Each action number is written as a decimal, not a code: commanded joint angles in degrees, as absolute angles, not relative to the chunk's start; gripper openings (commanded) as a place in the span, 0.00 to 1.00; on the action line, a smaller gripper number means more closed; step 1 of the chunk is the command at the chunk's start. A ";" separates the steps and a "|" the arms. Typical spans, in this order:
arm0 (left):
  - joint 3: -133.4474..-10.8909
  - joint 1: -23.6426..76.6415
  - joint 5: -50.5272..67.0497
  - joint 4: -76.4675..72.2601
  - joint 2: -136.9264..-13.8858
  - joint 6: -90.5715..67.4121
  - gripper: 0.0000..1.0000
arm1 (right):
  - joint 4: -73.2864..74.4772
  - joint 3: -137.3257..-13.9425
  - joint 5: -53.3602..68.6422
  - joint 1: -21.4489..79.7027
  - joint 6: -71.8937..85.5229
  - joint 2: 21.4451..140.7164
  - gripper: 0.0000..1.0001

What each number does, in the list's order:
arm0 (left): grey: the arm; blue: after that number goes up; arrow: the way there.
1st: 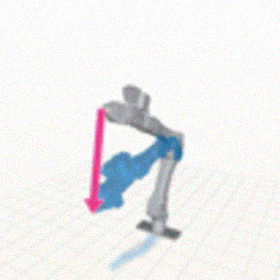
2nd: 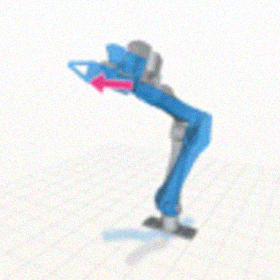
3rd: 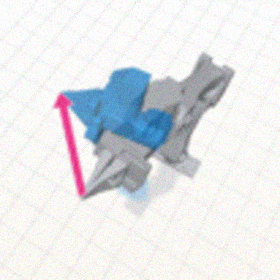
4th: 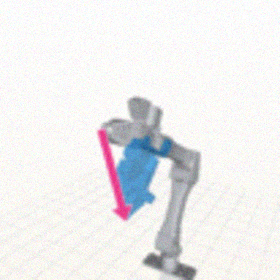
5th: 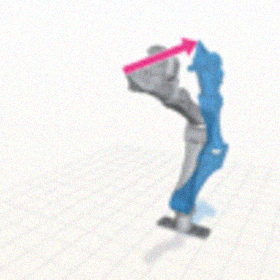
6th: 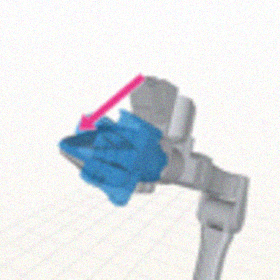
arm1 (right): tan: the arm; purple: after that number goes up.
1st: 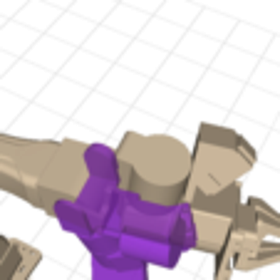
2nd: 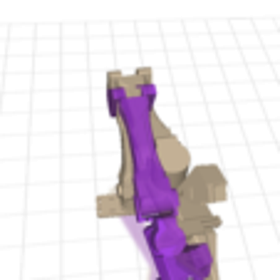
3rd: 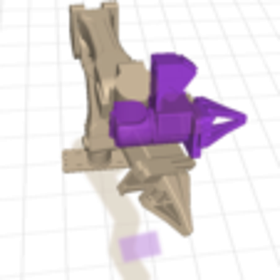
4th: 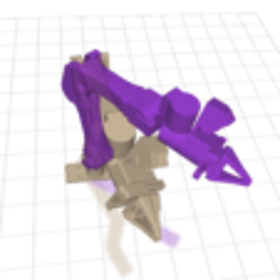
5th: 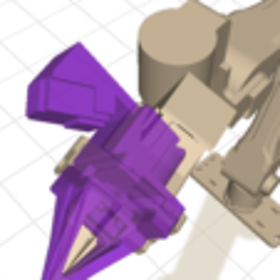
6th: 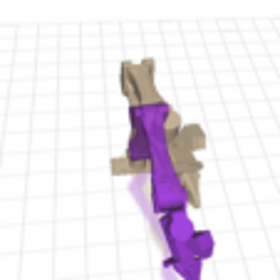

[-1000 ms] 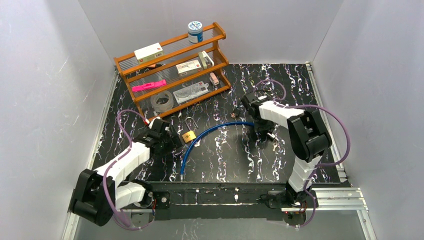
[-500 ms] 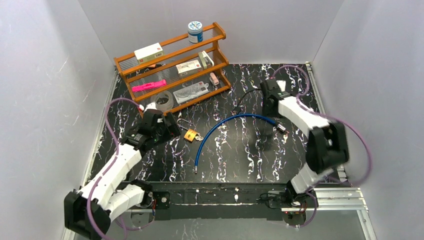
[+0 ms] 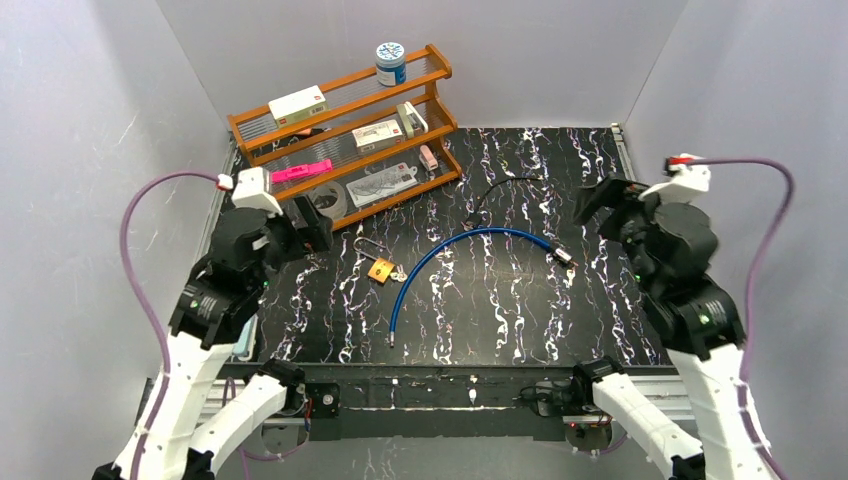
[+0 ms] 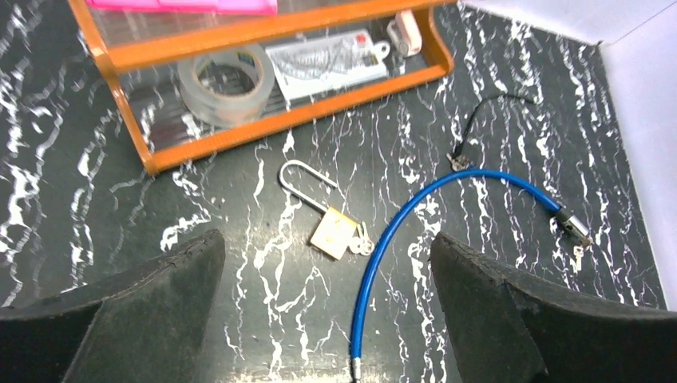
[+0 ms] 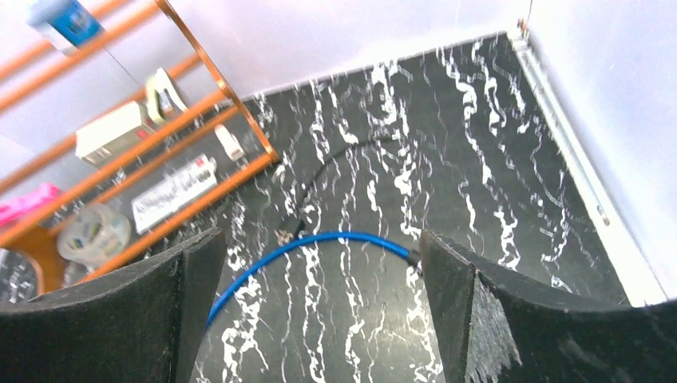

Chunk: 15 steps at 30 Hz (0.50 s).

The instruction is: Unlock with the key

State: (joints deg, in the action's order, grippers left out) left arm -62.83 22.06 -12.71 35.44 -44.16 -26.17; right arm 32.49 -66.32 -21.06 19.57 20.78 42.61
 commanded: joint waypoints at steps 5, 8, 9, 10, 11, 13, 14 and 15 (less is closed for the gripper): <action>-77.72 21.90 -21.78 46.89 -40.99 -18.59 0.98 | 39.46 -79.31 -25.45 19.42 18.76 36.50 0.99; -82.29 21.89 -25.09 49.81 -40.34 -17.53 0.98 | 43.57 -83.93 -29.60 19.42 19.56 37.55 0.99; -83.80 21.89 -25.97 50.78 -40.26 -17.24 0.98 | 45.67 -85.87 -32.31 19.42 20.19 38.39 0.99; -85.26 21.88 -26.64 51.82 -40.29 -16.89 0.98 | 47.68 -87.49 -34.10 19.45 20.79 39.23 0.99; -86.72 21.88 -27.44 52.80 -40.39 -16.72 0.98 | 49.00 -88.90 -35.40 19.49 21.17 39.81 0.99; -88.50 21.91 -28.47 54.21 -40.08 -16.70 0.98 | 50.66 -90.89 -37.08 19.43 21.26 40.35 0.99; -88.88 21.93 -28.72 54.33 -39.76 -16.77 0.98 | 50.93 -91.36 -37.45 19.42 21.29 40.34 0.99; -89.06 21.90 -28.74 54.55 -39.51 -16.98 0.98 | 51.14 -91.66 -37.62 19.42 21.27 40.28 0.99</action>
